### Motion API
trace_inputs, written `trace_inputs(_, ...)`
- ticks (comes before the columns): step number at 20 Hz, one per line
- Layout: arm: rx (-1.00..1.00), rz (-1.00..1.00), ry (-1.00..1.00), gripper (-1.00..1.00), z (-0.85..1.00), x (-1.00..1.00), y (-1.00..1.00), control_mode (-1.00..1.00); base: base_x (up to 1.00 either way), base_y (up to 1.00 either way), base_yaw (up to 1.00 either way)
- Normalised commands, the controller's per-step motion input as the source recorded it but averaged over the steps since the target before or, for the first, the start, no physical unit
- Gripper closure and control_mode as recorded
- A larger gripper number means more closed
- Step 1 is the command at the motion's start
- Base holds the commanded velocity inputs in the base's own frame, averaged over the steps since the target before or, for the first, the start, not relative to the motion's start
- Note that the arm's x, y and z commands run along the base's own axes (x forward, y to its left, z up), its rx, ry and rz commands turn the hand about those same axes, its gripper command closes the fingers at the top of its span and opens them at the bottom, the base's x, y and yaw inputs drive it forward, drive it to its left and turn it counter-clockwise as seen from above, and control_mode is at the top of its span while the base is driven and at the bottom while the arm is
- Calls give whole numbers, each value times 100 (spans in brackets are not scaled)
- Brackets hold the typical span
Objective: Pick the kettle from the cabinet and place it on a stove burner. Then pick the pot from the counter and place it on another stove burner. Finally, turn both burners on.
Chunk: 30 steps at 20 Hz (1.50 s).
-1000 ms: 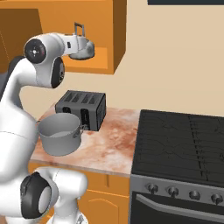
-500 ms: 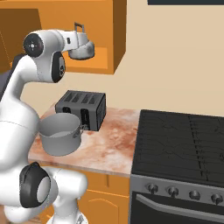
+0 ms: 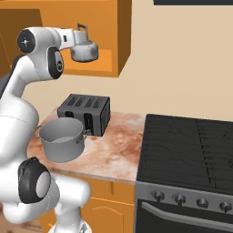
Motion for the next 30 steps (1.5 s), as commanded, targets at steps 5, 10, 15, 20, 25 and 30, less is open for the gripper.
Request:
trace_inputs(5, 0, -1, 0, -100, 0, 29, 9, -100, 0, 0, 0)
trace_inputs(10, 0, 0, 0, -100, 0, 19, -3, -100, 0, 0, 0)
trace_inputs(15, 2, 0, 0, -100, 0, 11, -10, -100, 0, 0, 0)
trace_inputs(20, 0, 0, 0, -100, 0, 4, -8, -100, 0, 0, 0)
trace_inputs(25, 0, -1, 0, -100, 0, 13, 0, -100, 0, 0, 0)
trace_inputs(30, 0, -3, 0, -100, 0, 8, 0, -100, 0, 0, 0)
